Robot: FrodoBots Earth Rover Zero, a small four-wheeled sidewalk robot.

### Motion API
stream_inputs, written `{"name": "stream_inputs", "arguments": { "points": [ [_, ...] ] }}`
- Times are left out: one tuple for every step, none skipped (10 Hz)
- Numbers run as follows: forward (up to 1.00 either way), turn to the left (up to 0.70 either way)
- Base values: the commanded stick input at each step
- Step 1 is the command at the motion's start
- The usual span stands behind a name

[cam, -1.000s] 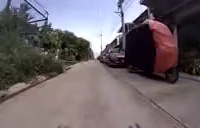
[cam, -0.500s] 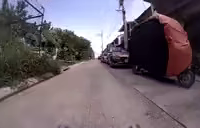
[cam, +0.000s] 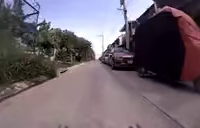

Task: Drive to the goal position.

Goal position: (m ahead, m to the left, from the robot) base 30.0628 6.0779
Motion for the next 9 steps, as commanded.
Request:
{"name": "stream_inputs", "arguments": {
  "points": [
    [1.0, 0.02],
    [1.0, 0.02],
    [1.0, 0.02],
    [1.0, 0.02],
    [1.0, 0.02],
    [1.0, 0.02],
    [1.0, 0.02],
    [1.0, 0.02],
    [1.0, 0.02]
  ]
}}
